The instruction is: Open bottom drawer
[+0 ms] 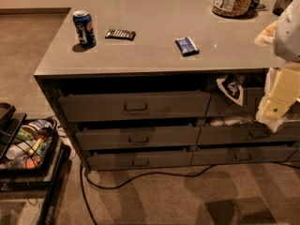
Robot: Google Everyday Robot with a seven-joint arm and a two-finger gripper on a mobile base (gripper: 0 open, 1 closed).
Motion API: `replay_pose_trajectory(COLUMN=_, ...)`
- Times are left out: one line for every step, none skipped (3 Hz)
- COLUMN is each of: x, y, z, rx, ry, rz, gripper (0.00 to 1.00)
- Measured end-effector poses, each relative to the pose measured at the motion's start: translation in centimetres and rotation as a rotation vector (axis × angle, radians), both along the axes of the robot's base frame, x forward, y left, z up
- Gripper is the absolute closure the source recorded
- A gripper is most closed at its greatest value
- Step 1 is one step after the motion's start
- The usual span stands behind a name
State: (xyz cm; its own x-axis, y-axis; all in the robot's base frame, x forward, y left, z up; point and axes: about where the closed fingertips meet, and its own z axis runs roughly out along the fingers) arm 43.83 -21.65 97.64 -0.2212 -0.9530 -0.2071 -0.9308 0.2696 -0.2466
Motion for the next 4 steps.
replay_pose_trajectory(x=0.0, y=0.0, z=0.0, rx=0.000, ry=0.000, rz=0.000, gripper=0.00)
replay_pose_trajectory(x=0.0, y=0.1, z=-0.1, rx=0.008, ry=-0.022, rz=0.003, gripper=0.00)
replay_pose_trajectory(x=-0.9, y=0.6, z=-1.4, rx=-0.012, ry=-0.090, rz=0.020, gripper=0.00)
replay_pose_trajectory(x=-0.8, y=1.5, z=-5.4, rx=0.039, ry=-0.136, rz=0.067, gripper=0.00)
